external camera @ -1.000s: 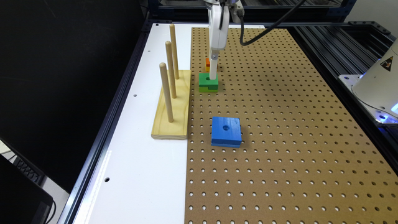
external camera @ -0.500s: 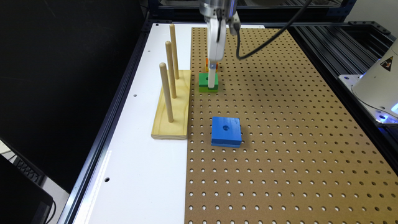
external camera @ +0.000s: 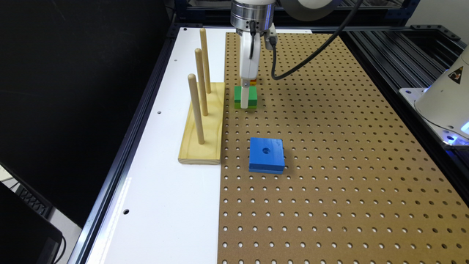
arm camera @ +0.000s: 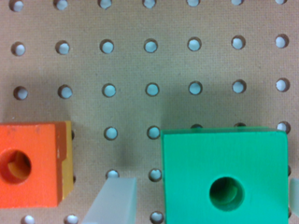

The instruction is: Pick up green block.

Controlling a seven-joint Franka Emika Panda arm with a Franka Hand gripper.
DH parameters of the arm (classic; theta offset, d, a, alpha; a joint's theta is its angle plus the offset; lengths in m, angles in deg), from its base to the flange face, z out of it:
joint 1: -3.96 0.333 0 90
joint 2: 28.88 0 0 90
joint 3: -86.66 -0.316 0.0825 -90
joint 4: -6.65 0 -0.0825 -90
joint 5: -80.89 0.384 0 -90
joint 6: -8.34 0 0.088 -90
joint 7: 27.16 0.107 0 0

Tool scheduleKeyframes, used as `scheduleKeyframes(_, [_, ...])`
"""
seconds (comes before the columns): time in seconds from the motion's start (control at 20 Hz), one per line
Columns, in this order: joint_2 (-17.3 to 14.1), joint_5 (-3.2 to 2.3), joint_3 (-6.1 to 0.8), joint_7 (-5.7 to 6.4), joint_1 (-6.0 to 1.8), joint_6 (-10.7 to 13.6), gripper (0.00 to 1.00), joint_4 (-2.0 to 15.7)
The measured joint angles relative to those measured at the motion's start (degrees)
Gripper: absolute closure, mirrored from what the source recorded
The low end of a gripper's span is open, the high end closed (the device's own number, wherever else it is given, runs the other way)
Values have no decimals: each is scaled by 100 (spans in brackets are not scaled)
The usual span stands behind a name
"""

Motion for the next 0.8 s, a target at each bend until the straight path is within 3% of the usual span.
scheduleKeyframes(0.4, [-213,-12,4,0,0,-148,0,15])
scheduleKeyframes(0.45, [-211,-13,4,1,0,-148,100,14])
scheduleKeyframes(0.8, [-210,-15,3,0,0,-146,100,14])
